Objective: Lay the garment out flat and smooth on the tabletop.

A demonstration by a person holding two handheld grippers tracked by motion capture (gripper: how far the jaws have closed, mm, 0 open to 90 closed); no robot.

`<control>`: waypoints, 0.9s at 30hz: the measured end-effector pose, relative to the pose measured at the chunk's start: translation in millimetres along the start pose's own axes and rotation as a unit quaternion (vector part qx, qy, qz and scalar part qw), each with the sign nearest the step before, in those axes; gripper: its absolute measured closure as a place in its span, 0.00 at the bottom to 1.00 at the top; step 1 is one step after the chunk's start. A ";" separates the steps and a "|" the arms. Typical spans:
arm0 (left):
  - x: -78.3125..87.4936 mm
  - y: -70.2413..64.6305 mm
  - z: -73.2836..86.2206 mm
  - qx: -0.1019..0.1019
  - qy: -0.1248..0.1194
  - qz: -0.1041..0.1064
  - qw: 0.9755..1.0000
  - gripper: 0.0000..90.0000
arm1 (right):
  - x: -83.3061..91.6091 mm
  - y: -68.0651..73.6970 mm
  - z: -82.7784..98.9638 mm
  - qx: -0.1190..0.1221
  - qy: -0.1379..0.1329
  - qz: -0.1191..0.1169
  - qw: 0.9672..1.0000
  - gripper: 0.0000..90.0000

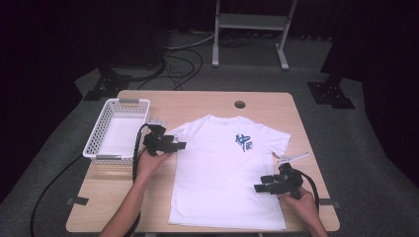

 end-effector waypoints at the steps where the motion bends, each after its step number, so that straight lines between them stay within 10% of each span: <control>1: -0.9 5.5 -3.0 0.001 0.001 -0.010 1.000 0.34 | -0.3 -0.3 -0.8 0.000 -0.001 0.000 1.000 0.38; 10: -12.5 40.2 -10.6 0.003 0.068 -0.098 0.993 0.59 | -2.1 -0.7 -3.2 0.007 -0.002 0.000 1.000 0.38; 17: -25.0 43.7 -7.9 -0.017 0.106 -0.133 0.985 0.61 | -3.2 -0.3 -4.5 0.006 -0.005 -0.004 1.000 0.38; 27: -23.7 56.0 -19.6 -0.046 0.124 -0.177 0.975 0.98 | -4.1 0.6 -4.2 0.005 -0.006 -0.006 1.000 0.39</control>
Point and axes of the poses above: each handheld gripper's, and its own axes: x roughly backward along the jaws, z roughly out of its underside, y roughly to its left, the point moved 10 cm from there along -x, roughly forward along the jaws, and after that the axes turned 7 degrees about y, right-handed, at the moved point
